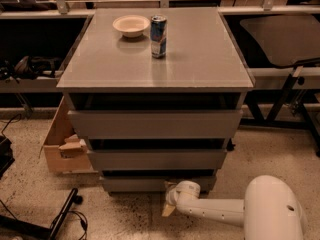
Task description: Close bottom drawer
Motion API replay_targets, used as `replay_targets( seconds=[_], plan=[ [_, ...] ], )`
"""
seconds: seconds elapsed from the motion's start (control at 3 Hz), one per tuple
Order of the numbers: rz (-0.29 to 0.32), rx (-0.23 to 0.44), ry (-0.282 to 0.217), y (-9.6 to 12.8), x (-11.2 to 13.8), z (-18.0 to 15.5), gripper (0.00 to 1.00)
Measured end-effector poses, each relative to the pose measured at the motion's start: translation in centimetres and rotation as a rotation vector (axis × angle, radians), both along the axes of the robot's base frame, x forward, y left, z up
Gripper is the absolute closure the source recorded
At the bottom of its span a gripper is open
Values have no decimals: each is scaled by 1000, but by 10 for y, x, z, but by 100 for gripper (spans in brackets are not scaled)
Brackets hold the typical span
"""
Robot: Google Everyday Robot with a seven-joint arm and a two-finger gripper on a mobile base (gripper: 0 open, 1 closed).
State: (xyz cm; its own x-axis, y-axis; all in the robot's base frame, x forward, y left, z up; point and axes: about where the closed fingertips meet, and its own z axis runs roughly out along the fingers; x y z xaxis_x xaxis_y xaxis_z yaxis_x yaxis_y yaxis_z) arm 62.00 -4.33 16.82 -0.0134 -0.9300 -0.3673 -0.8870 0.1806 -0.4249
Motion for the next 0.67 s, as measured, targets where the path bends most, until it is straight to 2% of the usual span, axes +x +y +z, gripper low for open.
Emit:
replay_targets(
  seconds=[0.33,0.67],
  plan=[
    [0,0,0,0,0,0,18],
    [0,0,0,0,-4,0,41]
  ],
)
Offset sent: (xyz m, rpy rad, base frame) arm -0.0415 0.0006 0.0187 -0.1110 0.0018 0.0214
